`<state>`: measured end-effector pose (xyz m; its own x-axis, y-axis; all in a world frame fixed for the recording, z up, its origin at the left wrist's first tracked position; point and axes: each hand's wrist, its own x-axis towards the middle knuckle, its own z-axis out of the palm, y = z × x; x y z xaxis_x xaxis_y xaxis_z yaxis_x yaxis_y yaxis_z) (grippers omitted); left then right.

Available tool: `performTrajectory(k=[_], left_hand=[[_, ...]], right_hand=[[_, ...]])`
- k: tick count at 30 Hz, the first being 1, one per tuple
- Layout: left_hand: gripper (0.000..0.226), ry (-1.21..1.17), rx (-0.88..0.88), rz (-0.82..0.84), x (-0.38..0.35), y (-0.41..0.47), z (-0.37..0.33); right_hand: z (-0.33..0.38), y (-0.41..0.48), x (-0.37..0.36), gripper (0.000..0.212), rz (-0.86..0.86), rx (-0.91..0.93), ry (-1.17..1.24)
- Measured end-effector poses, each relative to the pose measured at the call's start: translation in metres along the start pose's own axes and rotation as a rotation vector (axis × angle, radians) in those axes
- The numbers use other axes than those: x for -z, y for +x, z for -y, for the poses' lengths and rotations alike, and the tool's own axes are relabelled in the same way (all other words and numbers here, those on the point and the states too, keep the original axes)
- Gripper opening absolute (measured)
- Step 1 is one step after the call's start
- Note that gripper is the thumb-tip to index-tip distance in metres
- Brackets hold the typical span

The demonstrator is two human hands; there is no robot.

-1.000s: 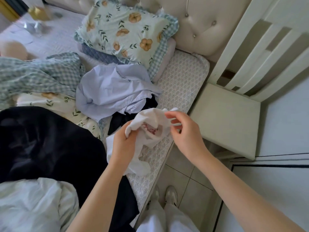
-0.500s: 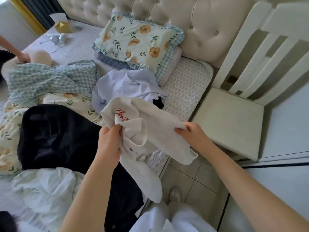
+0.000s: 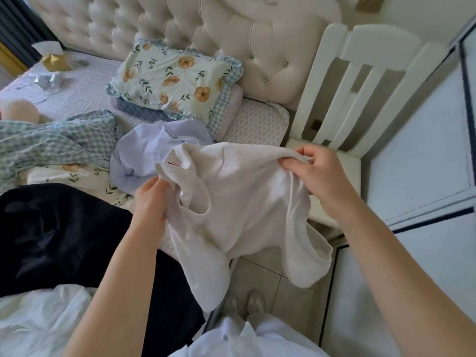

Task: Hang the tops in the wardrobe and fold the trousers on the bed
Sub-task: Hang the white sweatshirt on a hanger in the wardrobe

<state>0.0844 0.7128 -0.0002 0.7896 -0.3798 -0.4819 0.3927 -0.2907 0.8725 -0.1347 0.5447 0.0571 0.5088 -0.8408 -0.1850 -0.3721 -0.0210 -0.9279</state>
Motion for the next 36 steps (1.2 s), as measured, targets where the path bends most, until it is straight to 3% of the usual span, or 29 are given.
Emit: performTrajectory(k=[2,6,12,16,19,22,24,27,33,36], left_hand=[[0.013,0.032,-0.079,0.023,-0.018,0.000,-0.011],[0.034,0.092,-0.219,0.208,-0.066,-0.010,-0.024],[0.036,0.317,-0.403,0.738,-0.129,-0.059,-0.027],[0.046,0.342,-0.377,1.042,-0.157,-0.084,-0.018],[0.054,0.568,-0.456,0.963,-0.167,-0.075,-0.003],[0.006,0.822,-0.540,0.855,-0.163,-0.059,0.008],[0.029,0.887,-0.555,0.812,-0.156,-0.046,0.009],[0.042,0.834,-0.542,0.803,-0.145,-0.028,-0.003],[0.033,0.739,-0.584,0.747,-0.143,-0.027,-0.027],[0.032,0.662,-0.612,0.761,-0.145,-0.042,-0.031]], right_hand=[[0.008,-0.004,0.016,0.009,-0.037,-0.032,0.081],[0.014,-0.005,0.040,0.020,-0.150,-0.093,0.239],[0.020,-0.006,0.066,0.036,-0.241,-0.065,0.309],[0.022,-0.010,0.075,0.032,-0.283,-0.038,0.310],[0.024,-0.017,0.083,0.026,-0.349,-0.065,0.368],[0.024,-0.024,0.092,0.024,-0.478,-0.083,0.454],[0.022,-0.029,0.099,0.024,-0.567,-0.093,0.484],[0.012,-0.040,0.103,0.024,-0.643,-0.135,0.516],[-0.021,-0.069,0.088,0.033,-0.758,-0.224,0.459],[-0.035,-0.092,0.078,0.049,-0.768,-0.309,0.210]])
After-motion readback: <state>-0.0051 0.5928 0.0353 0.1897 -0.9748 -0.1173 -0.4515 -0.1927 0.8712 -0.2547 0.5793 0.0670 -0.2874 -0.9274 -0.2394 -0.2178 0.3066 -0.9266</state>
